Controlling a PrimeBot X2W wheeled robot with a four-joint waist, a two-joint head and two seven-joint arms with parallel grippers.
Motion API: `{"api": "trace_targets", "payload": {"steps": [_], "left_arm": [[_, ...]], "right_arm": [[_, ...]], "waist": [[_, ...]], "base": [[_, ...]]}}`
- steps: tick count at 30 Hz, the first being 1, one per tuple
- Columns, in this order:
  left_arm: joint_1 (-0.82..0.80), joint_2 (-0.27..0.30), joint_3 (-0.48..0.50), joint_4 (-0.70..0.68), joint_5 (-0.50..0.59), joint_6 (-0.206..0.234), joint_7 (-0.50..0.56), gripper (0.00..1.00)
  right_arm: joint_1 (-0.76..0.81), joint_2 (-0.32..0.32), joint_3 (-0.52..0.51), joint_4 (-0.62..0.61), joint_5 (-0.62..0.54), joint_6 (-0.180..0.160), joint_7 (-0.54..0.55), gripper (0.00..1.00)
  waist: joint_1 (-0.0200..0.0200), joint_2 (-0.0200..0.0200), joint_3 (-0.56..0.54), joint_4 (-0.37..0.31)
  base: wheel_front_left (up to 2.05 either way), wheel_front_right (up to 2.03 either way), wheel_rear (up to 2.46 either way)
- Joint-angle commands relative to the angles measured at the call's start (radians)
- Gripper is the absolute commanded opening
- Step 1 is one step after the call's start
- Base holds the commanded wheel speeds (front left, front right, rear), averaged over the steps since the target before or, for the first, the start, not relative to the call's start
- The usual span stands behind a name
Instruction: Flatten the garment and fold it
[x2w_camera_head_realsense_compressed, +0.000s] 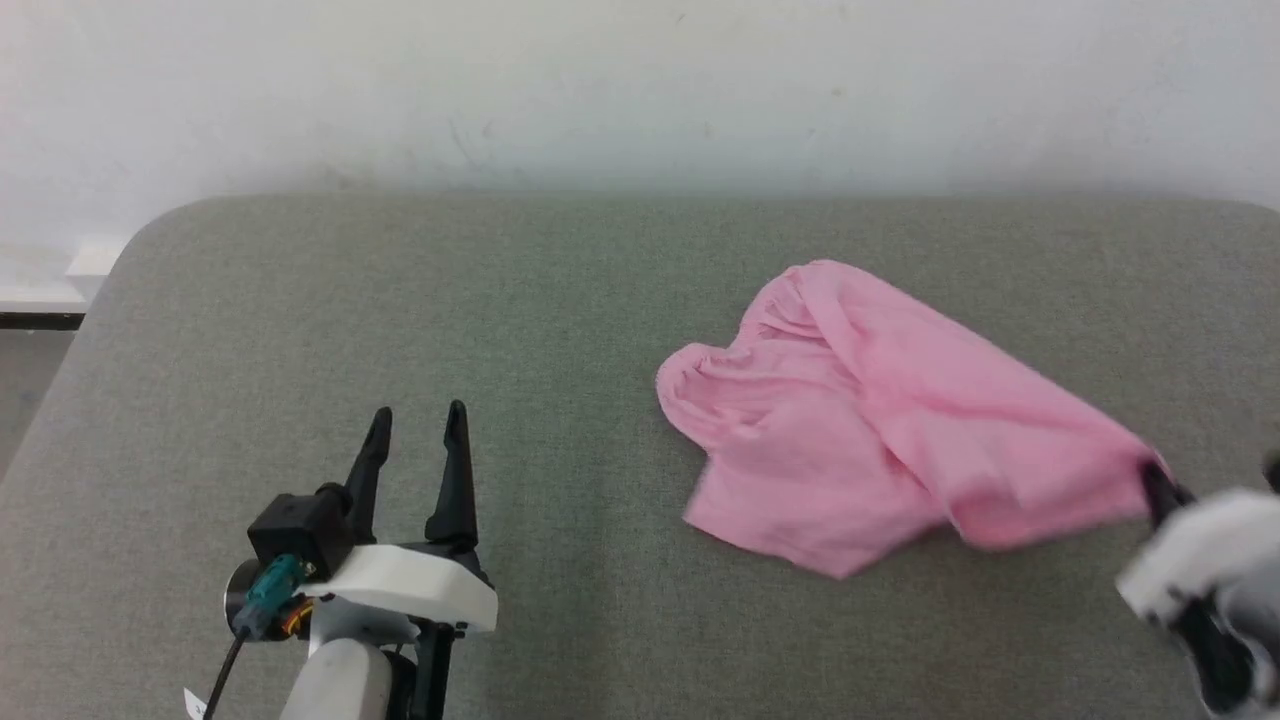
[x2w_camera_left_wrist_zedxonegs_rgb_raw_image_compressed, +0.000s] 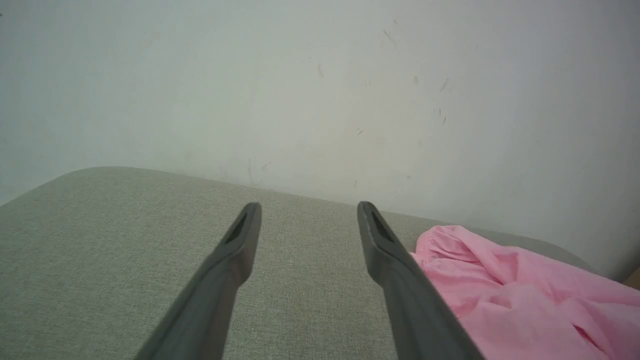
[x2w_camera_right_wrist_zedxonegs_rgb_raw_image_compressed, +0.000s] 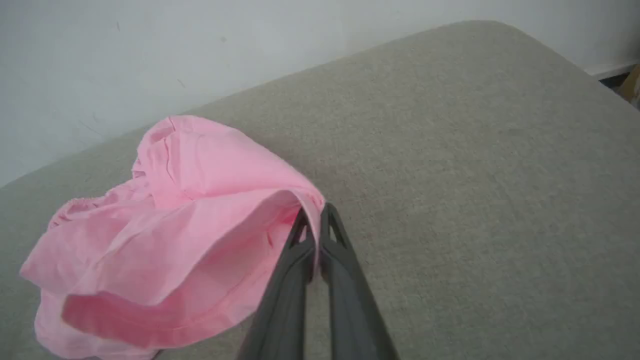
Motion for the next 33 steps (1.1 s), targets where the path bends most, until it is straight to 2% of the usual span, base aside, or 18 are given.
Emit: {"api": "trace_targets", "payload": {"steps": [1,6,7,8,9,12,18,21,23,26,33], "left_arm": [[-0.003,-0.004,0.006,-0.005,0.01,-0.01,-0.005,1.0],[-0.004,-0.006,0.019,-0.006,0.013,-0.013,-0.005,1.0],[-0.005,-0.007,0.02,-0.005,0.013,-0.014,-0.005,1.0],[-0.005,-0.007,0.021,-0.004,0.012,-0.015,-0.005,1.0],[-0.005,-0.008,0.021,-0.003,0.012,-0.016,-0.005,1.0],[-0.005,-0.009,0.022,0.002,0.009,-0.019,-0.005,1.0],[-0.058,-0.01,-0.003,0.034,-0.006,-0.036,-0.002,1.0],[-0.147,-0.011,-0.024,0.083,-0.019,-0.038,0.055,1.0],[-0.225,-0.011,-0.042,0.127,-0.045,-0.04,0.125,1.0],[-0.357,-0.011,-0.096,0.212,-0.145,-0.043,0.247,1.0],[-0.619,-0.011,-0.27,0.452,-0.186,0.02,0.595,1.0]], "right_arm": [[0.032,0.005,-0.03,-0.01,-0.011,-0.001,0.009,0.0],[0.123,0.018,-0.147,-0.012,-0.044,-0.001,0.05,0.0],[0.128,0.018,-0.149,-0.005,-0.044,-0.001,0.051,0.08],[0.129,0.018,-0.141,0.003,-0.034,-0.001,0.048,0.69],[0.126,0.019,-0.132,0.007,-0.021,-0.001,0.037,1.0],[0.115,0.019,-0.111,-0.015,0.013,-0.001,-0.016,1.0],[0.119,0.019,-0.138,-0.118,0.039,-0.001,-0.095,1.0],[0.119,0.019,-0.145,-0.169,0.042,-0.001,-0.1,1.0],[0.112,0.019,-0.143,-0.199,0.044,-0.001,-0.101,1.0],[0.097,0.019,-0.122,-0.229,0.053,-0.001,-0.101,1.0],[0.06,0.019,-0.061,-0.222,0.095,-0.001,-0.105,1.0]], "waist": [[0.0,-0.0001,0.003,-0.001],[0.0,-0.0001,0.011,-0.014],[0.0,-0.0001,0.013,-0.017],[0.0,-0.0001,0.014,-0.018],[0.0,-0.0001,0.014,-0.02],[0.0,-0.0001,0.011,-0.021],[0.0,-0.0001,0.013,-0.028],[0.0,-0.0001,0.031,-0.054],[0.0,-0.0001,0.051,-0.077],[0.0,-0.0001,0.089,-0.119],[0.0,-0.0001,0.186,-0.226]], "base": [[0.0,0.0,0.0],[0.0,0.0,0.0],[0.0,0.0,0.0],[0.0,0.0,0.0],[0.0,0.0,0.0],[0.0,0.0,0.0],[0.0,0.0,0.0],[0.0,0.0,0.0],[0.0,0.0,0.0],[0.0,0.0,0.0],[0.0,0.0,0.0]]}}
